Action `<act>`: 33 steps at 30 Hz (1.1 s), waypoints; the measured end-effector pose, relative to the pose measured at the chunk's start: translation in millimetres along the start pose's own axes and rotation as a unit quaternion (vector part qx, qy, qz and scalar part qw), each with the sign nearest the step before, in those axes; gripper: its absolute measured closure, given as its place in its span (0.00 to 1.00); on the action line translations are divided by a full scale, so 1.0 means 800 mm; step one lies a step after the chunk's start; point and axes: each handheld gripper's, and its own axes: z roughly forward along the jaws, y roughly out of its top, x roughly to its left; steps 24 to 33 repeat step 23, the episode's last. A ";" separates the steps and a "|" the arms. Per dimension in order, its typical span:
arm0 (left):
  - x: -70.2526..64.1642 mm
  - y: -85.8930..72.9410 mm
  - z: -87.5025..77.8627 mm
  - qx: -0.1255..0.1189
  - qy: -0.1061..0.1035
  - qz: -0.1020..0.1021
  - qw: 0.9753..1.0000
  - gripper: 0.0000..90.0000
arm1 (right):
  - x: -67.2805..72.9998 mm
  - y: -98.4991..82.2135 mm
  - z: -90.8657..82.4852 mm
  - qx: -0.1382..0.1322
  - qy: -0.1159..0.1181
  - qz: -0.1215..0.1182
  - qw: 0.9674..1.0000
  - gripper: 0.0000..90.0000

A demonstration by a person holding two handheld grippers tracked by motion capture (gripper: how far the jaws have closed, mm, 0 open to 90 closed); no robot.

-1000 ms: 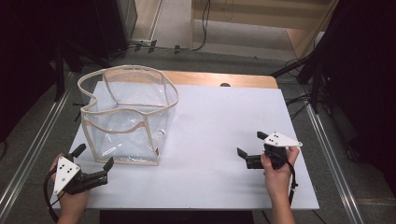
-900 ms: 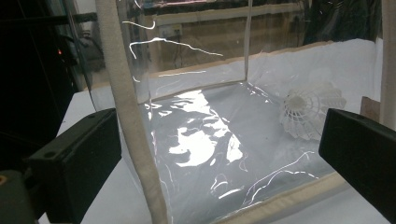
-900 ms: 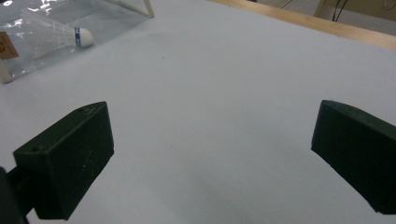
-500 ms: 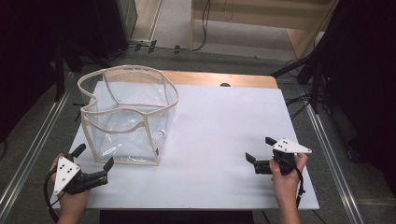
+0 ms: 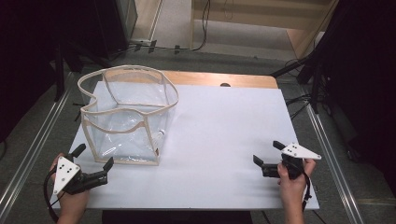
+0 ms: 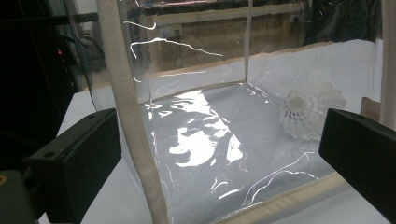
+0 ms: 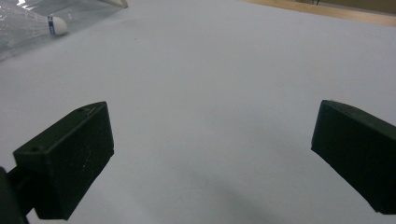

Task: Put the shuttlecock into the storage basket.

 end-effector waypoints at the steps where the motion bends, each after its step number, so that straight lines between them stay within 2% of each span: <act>1: 0.000 0.000 0.000 -0.001 0.000 0.000 1.000 0.00 | -0.002 -0.003 -0.001 0.000 -0.002 0.003 1.000 0.00; 6: 0.001 0.000 0.000 0.000 -0.006 -0.004 1.000 0.00 | -0.009 -0.011 -0.007 0.001 -0.008 0.009 1.000 0.00; 10: 0.006 0.001 -0.003 -0.014 -0.013 -0.018 1.000 0.00 | -0.014 -0.017 -0.013 -0.002 -0.012 0.016 1.000 0.00; 13: 0.007 0.001 -0.005 -0.016 0.003 -0.021 1.000 0.00 | -0.017 -0.020 -0.018 -0.008 -0.012 0.019 1.000 0.00; 19: 0.005 0.001 -0.004 -0.014 0.002 -0.014 1.000 0.00 | -0.024 -0.025 -0.025 -0.018 -0.016 0.032 0.999 0.00; 33: 0.007 0.001 -0.004 -0.013 0.002 -0.019 1.000 0.00 | -0.025 -0.025 -0.027 -0.021 -0.017 0.032 0.999 0.00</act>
